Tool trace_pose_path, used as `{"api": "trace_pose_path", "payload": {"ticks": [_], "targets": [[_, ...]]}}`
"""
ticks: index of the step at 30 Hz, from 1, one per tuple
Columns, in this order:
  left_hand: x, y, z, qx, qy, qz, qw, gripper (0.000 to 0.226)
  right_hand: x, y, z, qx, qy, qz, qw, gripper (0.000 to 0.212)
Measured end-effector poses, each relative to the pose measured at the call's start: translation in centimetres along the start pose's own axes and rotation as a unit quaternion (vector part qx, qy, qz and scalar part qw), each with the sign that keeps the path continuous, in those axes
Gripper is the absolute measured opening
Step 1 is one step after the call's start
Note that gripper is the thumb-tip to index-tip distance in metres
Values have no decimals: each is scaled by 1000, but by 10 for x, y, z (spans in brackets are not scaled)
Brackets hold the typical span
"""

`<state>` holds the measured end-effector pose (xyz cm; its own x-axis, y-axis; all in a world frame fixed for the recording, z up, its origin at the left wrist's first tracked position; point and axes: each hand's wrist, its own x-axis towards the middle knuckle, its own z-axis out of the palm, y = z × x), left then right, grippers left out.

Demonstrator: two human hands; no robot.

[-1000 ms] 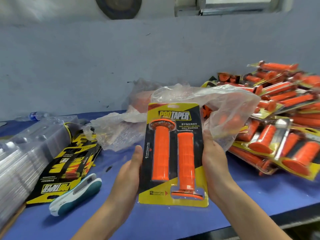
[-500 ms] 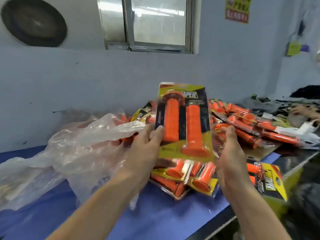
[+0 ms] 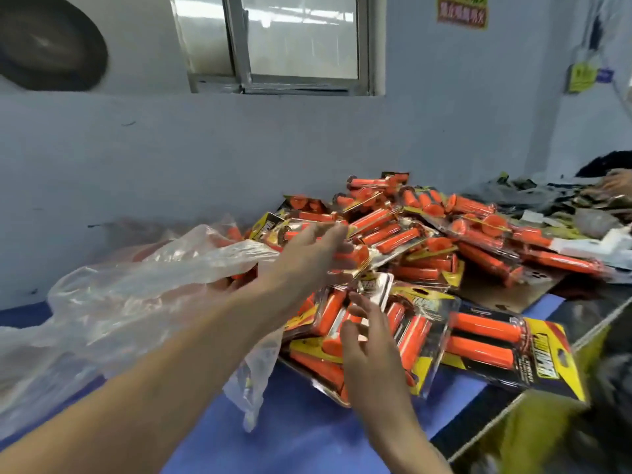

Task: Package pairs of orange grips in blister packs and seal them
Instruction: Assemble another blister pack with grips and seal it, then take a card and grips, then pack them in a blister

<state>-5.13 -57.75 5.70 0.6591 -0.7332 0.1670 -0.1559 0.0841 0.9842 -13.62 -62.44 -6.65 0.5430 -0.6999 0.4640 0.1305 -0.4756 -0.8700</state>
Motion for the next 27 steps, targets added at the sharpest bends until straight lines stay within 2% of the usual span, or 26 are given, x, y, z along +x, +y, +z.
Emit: {"api": "trace_pose_path", "payload": {"ticks": [2,5,7,9,11,13,17,21,24,27], "targets": [[-33,-24,-21,81,-24,1,996,23,-13,9,26,-119,-35,-74,989,37],[-72,-52,-61,221,-5,81,972,16,-19,26,54,-321,-63,-131,936,56],[-90,-66,-87,253,17,76,964,17,-16,36,66,-407,-69,-155,898,66],[-105,-80,-109,265,17,43,963,19,-11,46,79,-463,-110,-158,866,75],[-118,-94,-126,269,17,18,963,19,-5,58,88,-502,-147,-157,838,80],[-130,-104,-137,266,15,3,964,19,0,69,93,-528,-148,-175,818,77],[-147,-117,-154,265,-2,-6,964,20,14,90,90,-552,-140,-191,800,81],[-169,-126,-176,269,1,-27,963,22,36,104,88,-584,-147,-197,774,70],[-185,-125,-198,265,33,-45,963,34,53,105,89,-601,-160,-193,759,76],[-198,-123,-219,232,93,-53,967,26,52,100,93,-595,-162,-183,765,71]]}}
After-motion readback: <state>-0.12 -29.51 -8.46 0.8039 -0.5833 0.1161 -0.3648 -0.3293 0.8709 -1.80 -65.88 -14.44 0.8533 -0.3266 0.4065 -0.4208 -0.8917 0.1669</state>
